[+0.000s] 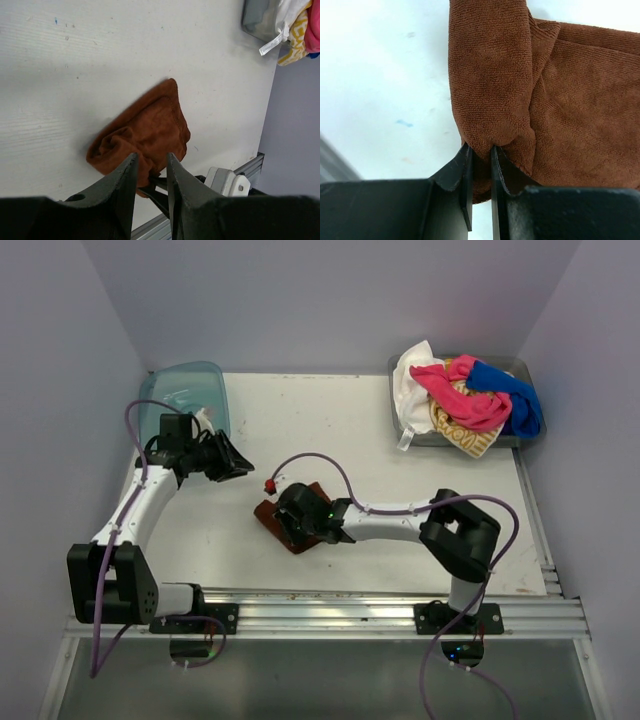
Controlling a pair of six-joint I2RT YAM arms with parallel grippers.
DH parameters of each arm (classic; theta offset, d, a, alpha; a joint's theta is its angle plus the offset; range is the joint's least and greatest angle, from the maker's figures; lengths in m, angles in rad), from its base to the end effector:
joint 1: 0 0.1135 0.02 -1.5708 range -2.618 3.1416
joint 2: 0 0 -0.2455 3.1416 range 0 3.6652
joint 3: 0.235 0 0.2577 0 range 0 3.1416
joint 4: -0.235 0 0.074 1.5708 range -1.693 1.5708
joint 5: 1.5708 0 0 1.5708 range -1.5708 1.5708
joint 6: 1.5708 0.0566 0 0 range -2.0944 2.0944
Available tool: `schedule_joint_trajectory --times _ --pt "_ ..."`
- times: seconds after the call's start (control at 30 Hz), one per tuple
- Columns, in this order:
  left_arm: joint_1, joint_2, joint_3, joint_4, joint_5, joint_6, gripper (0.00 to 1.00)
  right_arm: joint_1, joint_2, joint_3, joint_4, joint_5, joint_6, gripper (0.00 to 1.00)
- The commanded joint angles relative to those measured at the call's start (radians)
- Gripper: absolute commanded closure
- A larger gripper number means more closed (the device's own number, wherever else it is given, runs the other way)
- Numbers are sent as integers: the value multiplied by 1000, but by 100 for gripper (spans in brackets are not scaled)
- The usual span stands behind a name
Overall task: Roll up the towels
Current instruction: Roll the towel
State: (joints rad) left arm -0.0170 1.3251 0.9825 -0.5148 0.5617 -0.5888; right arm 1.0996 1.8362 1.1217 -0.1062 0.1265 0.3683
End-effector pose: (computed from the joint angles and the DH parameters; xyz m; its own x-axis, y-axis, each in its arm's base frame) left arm 0.2957 -0.0352 0.2318 -0.8303 -0.4560 -0.3205 -0.1181 0.7059 -0.6984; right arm 0.1887 0.3547 0.1363 -0.6140 -0.4184 -0.6692 -0.6686 0.7263 0.1593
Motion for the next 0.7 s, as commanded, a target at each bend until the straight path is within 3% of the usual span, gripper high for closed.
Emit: schedule_joint_trajectory --times 0.0,0.23,0.47,0.67 --pt "11 -30 1 -37 12 35 67 -6 -28 -29 34 -264 55 100" --pt "12 -38 16 -51 12 44 67 -121 -100 -281 347 -555 314 100" --pt "9 -46 -22 -22 29 43 66 -230 -97 -441 652 -718 562 100" --pt "-85 -56 -77 5 18 49 68 -300 -39 -513 787 -775 685 100"
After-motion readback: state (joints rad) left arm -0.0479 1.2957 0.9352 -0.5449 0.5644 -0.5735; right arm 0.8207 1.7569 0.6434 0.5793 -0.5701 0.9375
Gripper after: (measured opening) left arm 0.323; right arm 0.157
